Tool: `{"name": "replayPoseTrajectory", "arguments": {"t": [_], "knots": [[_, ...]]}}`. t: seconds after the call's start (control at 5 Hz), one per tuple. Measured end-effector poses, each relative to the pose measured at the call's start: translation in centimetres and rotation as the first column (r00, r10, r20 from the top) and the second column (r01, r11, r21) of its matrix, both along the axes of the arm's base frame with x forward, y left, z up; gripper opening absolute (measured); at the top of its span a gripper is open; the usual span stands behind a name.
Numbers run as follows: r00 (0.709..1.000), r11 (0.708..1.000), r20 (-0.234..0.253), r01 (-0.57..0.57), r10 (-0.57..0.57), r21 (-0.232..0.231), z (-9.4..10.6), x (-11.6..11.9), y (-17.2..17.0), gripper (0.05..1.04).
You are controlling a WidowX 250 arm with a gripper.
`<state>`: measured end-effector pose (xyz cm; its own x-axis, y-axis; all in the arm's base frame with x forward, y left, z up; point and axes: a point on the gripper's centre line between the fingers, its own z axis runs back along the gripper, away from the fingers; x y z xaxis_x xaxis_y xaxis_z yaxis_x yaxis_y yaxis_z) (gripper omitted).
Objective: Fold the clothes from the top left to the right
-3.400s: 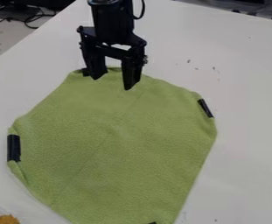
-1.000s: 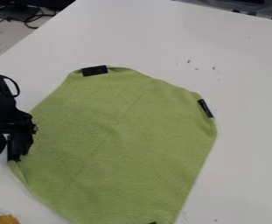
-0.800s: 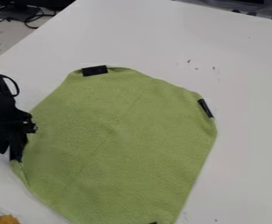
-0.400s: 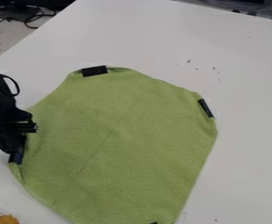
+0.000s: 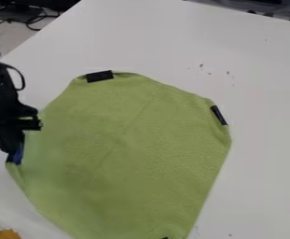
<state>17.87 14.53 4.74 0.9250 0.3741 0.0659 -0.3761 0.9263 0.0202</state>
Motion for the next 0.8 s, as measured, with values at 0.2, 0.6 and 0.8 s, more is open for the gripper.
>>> {"name": "replayPoseTrajectory", "arguments": {"t": [0.2, 0.6, 0.8], "knots": [[1.0, 0.997, -0.003, 0.028, -0.028, 0.067, 2.5, 1.6, -0.8, 0.054], [0.993, 0.992, 0.009, 0.118, -0.118, 0.04, 3.2, 7.4, -5.8, 0.054], [0.983, 0.983, 0.006, 0.181, -0.181, 0.018, 2.5, 9.9, -8.1, 0.054]]}}
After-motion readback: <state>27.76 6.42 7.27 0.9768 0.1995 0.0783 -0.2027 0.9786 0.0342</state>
